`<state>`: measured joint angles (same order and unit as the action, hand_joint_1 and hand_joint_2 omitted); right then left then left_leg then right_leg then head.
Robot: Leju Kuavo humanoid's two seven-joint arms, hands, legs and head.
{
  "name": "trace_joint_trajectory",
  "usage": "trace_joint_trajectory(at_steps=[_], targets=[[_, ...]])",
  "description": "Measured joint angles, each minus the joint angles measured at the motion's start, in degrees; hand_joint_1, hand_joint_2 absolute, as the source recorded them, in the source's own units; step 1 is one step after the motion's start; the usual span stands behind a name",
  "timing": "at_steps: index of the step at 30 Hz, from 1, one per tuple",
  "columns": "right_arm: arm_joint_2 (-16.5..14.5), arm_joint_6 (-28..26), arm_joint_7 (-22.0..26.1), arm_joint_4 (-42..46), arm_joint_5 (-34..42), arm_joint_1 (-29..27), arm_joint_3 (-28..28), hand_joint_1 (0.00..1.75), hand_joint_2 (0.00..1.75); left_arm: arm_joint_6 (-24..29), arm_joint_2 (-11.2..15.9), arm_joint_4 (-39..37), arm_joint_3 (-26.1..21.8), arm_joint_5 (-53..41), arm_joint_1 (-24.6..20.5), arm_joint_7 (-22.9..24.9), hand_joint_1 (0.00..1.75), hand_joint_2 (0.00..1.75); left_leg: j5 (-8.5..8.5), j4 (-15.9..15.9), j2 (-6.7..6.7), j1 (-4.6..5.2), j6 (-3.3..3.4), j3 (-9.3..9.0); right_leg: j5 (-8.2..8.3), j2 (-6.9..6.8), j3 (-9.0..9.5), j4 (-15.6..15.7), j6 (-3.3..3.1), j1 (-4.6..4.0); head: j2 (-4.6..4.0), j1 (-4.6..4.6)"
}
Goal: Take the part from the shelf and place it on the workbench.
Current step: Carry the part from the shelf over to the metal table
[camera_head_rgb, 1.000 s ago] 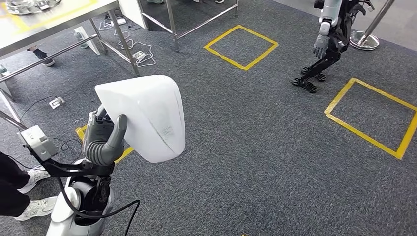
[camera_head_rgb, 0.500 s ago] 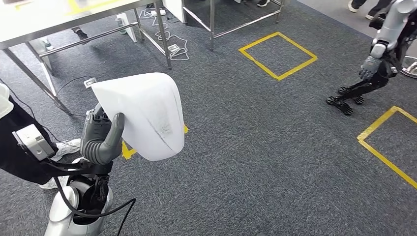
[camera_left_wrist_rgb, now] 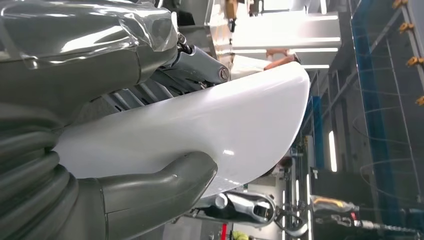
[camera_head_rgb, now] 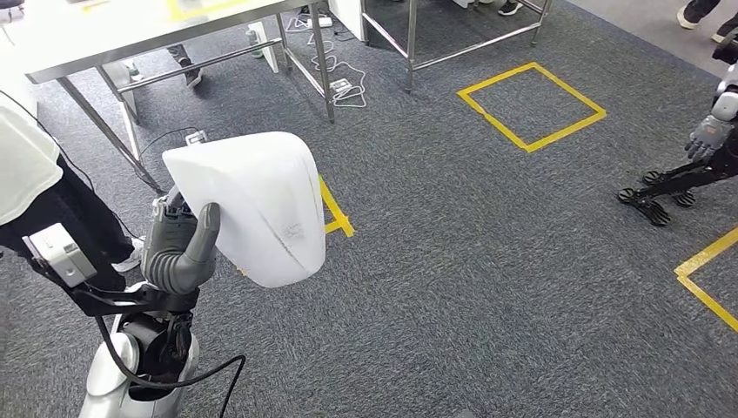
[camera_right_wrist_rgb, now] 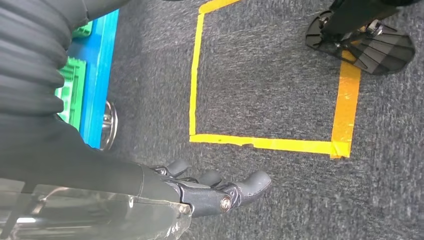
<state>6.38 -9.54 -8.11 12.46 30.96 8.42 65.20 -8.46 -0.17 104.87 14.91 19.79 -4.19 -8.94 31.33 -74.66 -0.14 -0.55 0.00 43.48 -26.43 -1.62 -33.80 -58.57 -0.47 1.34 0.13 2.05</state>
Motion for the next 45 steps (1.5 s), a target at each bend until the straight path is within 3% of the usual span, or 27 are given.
trace_joint_trajectory(at_steps=[1, 2, 4, 6, 8, 10, 11, 13, 15, 16, 18, 19, 21, 23, 24, 26, 28, 30, 31, 32, 34, 35, 37, 39, 41, 43, 45], targets=[[-0.01, 0.01, 0.0, 0.0, -0.05, 0.0, 0.0, 0.0, 1.75, 0.13, 0.07, 0.0, 0.01, -0.01, 0.01, 0.0, 1.75, 1.75, -1.21, 1.17, 0.1, 0.01, 0.19, -0.37, -0.18, -0.47, 0.19, 0.0, 0.02, -0.13, 0.0, 0.01], [-0.04, 0.01, 0.0, 0.0, -0.14, 0.01, 0.0, 0.0, 1.75, 0.26, 0.11, 0.01, 0.01, -0.01, 0.02, -0.01, 1.75, 1.75, -3.1, 4.32, 0.44, 0.16, 0.6, -1.89, -0.35, -0.93, 0.47, 0.02, 0.03, -0.27, 0.0, 0.02], [-0.22, 0.03, -0.01, 0.02, -0.49, 0.03, -0.01, 0.0, 1.75, 0.51, 0.16, 0.08, 0.03, -0.01, -0.09, -0.05, 1.75, 1.75, -6.13, 11.99, 2.66, 0.99, 1.92, -5.84, -0.75, -1.84, 1.04, 0.07, 0.17, -0.6, 0.0, -0.04], [-0.37, 0.11, -0.03, 0.05, -0.89, 0.04, -0.02, 0.0, 1.75, 0.71, 0.2, 0.16, 0.05, 0.0, -0.29, -0.12, 1.75, 1.75, -6.8, 15.54, 4.03, 1.81, 2.86, -7.6, -1.1, -2.85, 1.34, 0.16, 0.56, -0.71, 0.0, -0.05], [-0.43, 0.22, -0.07, 0.08, -1.07, 0.12, -0.02, 0.0, 1.75, 0.81, 0.27, 0.23, 0.04, 0.0, -0.38, -0.17, 1.75, 1.75, -6.92, 16.17, 2.82, 1.92, 3.22, -7.88, -1.36, -4.05, 1.58, 0.47, 1.05, -0.77, 0.0, 0.0], [-0.43, 0.27, -0.08, 0.13, -1.13, 0.28, -0.03, 0.0, 1.75, 0.9, 0.3, 0.33, 0.04, 0.0, -0.32, -0.25, 1.75, 1.75, -7.59, 17.73, 1.54, 1.61, 3.56, -8.96, -2.12, -3.2, 1.47, -0.46, 1.25, -0.76, 0.0, -0.13], [-0.37, 0.27, -0.08, 0.14, -1.13, 0.33, -0.04, 0.0, 1.75, 0.95, 0.29, 0.34, 0.05, 0.01, -0.32, -0.28, 1.75, 1.75, -7.97, 18.45, 0.88, 1.37, 3.75, -9.52, -3.12, -1.99, 0.5, -2.7, 1.15, -0.71, 0.0, -0.26], [-0.2, 0.28, -0.09, 0.15, -1.14, 0.27, -0.04, 0.0, 1.75, 1.01, 0.27, 0.2, 0.09, 0.01, -0.19, -0.27, 1.75, 1.75, -8.17, 18.8, -0.44, 1.2, 3.98, -9.77, -5.7, 0.47, -3.14, -10.0, 0.96, -0.37, 0.0, -0.45], [-0.02, 0.29, -0.14, 0.15, -1.14, 0.08, -0.04, 0.0, 1.75, 1.03, 0.27, 0.05, 0.1, -0.01, 0.14, -0.24, 1.75, 1.75, -8.1, 18.64, -2.05, 1.13, 3.93, -9.77, -6.45, 1.18, -6.23, -14.62, 1.55, -0.09, 0.0, -0.52], [0.08, 0.29, -0.15, 0.15, -1.14, 0.01, -0.04, 0.0, 1.75, 1.03, 0.27, 0.02, 0.09, -0.01, 0.25, -0.24, 1.75, 1.75, -7.96, 18.47, -2.85, 1.04, 3.77, -9.78, -5.48, 1.26, -6.32, -13.75, 2.19, 0.1, 0.0, -0.52], [0.23, 0.3, -0.17, 0.15, -1.15, 0.02, -0.04, 0.0, 1.75, 1.03, 0.28, 0.0, 0.09, -0.01, 0.35, -0.24, 1.75, 1.75, -7.37, 17.65, -4.33, 0.73, 3.11, -9.72, -1.78, 2.02, -3.71, -6.52, 3.71, 0.69, 0.0, -0.54], [0.22, 0.3, -0.16, 0.15, -1.15, 0.04, -0.04, 0.0, 1.75, 1.04, 0.29, 0.0, 0.08, -0.01, 0.36, -0.25, 1.75, 1.75, -6.94, 17.02, -4.97, 0.71, 2.65, -9.51, -0.33, 2.79, -2.26, -3.07, 4.05, 0.88, 0.0, -0.63], [0.22, 0.32, -0.14, 0.15, -1.15, 0.11, -0.04, 0.0, 1.75, 1.09, 0.31, 0.01, 0.08, -0.01, 0.43, -0.23, 1.75, 1.75, -6.3, 16.03, -5.87, 0.69, 1.9, -8.97, 0.62, 3.87, -0.93, -0.29, 3.48, 0.92, 0.0, -0.72], [0.2, 0.35, -0.13, 0.17, -1.21, 0.25, -0.05, 0.0, 1.75, 1.16, 0.33, 0.03, 0.1, -0.01, 0.5, -0.21, 1.75, 1.75, -6.09, 15.77, -6.46, 0.54, 1.48, -8.63, 0.51, 3.54, -0.84, -0.53, 2.37, 0.82, 0.0, -0.7], [0.17, 0.36, -0.15, 0.2, -1.26, 0.33, -0.06, 0.0, 1.75, 1.18, 0.37, 0.03, 0.11, -0.01, 0.49, -0.22, 1.75, 1.75, -5.86, 15.46, -5.91, 0.46, 1.26, -8.51, 0.48, 3.19, -0.73, -0.46, 1.98, 0.87, 0.0, -0.71], [0.16, 0.35, -0.12, 0.24, -1.32, 0.4, -0.07, 0.0, 1.75, 1.22, 0.48, 0.03, 0.12, -0.01, 0.37, -0.23, 1.75, 1.75, -4.14, 12.5, -3.32, 0.35, 0.69, -7.2, 0.31, 2.41, -0.35, -0.33, 1.25, 1.02, 0.0, -0.45], [0.25, 0.34, -0.1, 0.24, -1.32, 0.26, -0.07, 0.0, 1.75, 1.22, 0.57, -0.01, 0.13, -0.01, 0.31, -0.24, 1.75, 1.75, -1.04, 5.63, -0.75, 0.13, 0.17, -3.69, 0.01, 1.52, -0.07, -0.33, 0.77, 0.78, 0.0, -0.22], [0.29, 0.34, -0.11, 0.24, -1.32, 0.13, -0.07, 0.0, 1.75, 1.23, 0.64, -0.1, 0.13, -0.03, 0.35, -0.24, 1.75, 1.75, 0.52, 0.01, -0.07, -0.11, -0.04, -0.35, -0.24, 0.49, 0.06, -0.34, 0.56, 0.6, 0.0, -0.21], [0.3, 0.34, -0.11, 0.24, -1.33, 0.11, -0.07, 0.0, 1.75, 1.23, 0.69, -0.15, 0.13, -0.04, 0.36, -0.24, 1.75, 1.75, -0.22, 0.06, 0.04, -0.15, 0.02, -0.09, -0.37, -0.02, 0.16, -0.34, 0.54, 0.52, 0.0, -0.19], [0.28, 0.34, -0.1, 0.24, -1.33, 0.11, -0.07, 0.0, 1.75, 1.24, 0.73, -0.18, 0.13, -0.07, 0.37, -0.24, 1.75, 1.75, -1.81, 2.26, 0.2, -0.12, 0.24, -1.01, -0.5, -0.51, 0.33, -0.33, 0.56, 0.42, 0.0, -0.19], [0.17, 0.34, -0.09, 0.25, -1.39, 0.12, -0.07, 0.0, 1.75, 1.21, 0.76, -0.19, 0.13, -0.09, 0.32, -0.25, 1.75, 1.75, -5.34, 9.98, 1.94, 0.38, 1.22, -4.94, -0.82, -1.34, 0.8, -0.3, 0.72, 0.2, 0.0, -0.22], [0.12, 0.33, -0.09, 0.25, -1.43, 0.12, -0.08, 0.0, 1.75, 1.19, 0.76, -0.18, 0.14, -0.09, 0.28, -0.27, 1.75, 1.75, -6.24, 12.99, 2.96, 0.76, 1.71, -6.48, -0.99, -1.72, 0.98, -0.27, 0.9, 0.06, 0.0, -0.25], [0.05, 0.26, -0.1, 0.26, -1.51, 0.1, -0.09, 0.0, 1.75, 1.14, 0.81, -0.17, 0.16, -0.09, 0.21, -0.33, 1.75, 1.75, -6.33, 15.3, 3.93, 1.45, 2.35, -7.57, -1.27, -2.57, 1.2, -0.14, 1.39, -0.06, 0.0, -0.26], [0.08, 0.11, -0.1, 0.27, -1.59, 0.13, -0.11, 0.0, 1.75, 1.13, 0.88, -0.16, 0.21, -0.09, 0.24, -0.39, 1.75, 1.75, -6.61, 16.0, 2.79, 1.41, 2.73, -7.86, -1.44, -3.25, 1.46, 0.07, 1.95, -0.02, 0.0, -0.23], [0.13, 0.01, -0.09, 0.28, -1.64, 0.12, -0.16, 0.0, 1.75, 1.14, 0.9, -0.14, 0.35, -0.09, 0.16, -0.49, 1.75, 1.75, -7.22, 17.17, 1.7, 1.0, 3.3, -8.66, -2.41, -1.75, 0.68, -1.84, 2.11, 0.04, 0.0, -0.38], [0.27, -0.01, -0.08, 0.3, -1.65, -0.05, -0.17, 0.0, 1.75, 1.15, 0.85, -0.19, 0.66, -0.09, 0.06, -0.54, 1.75, 1.75, -7.5, 17.69, 0.54, 0.83, 3.7, -9.1, -4.93, 0.51, -2.78, -8.38, 1.79, 0.08, 0.0, -0.6], [0.47, 0.01, -0.08, 0.31, -1.65, -0.3, -0.17, 0.0, 1.75, 1.15, 0.81, -0.32, 0.99, -0.09, 0.12, -0.53, 1.75, 1.75, -7.42, 17.66, -0.84, 0.9, 3.79, -9.14, -6.73, 1.22, -6.76, -14.93, 1.9, 0.09, 0.0, -0.69]])
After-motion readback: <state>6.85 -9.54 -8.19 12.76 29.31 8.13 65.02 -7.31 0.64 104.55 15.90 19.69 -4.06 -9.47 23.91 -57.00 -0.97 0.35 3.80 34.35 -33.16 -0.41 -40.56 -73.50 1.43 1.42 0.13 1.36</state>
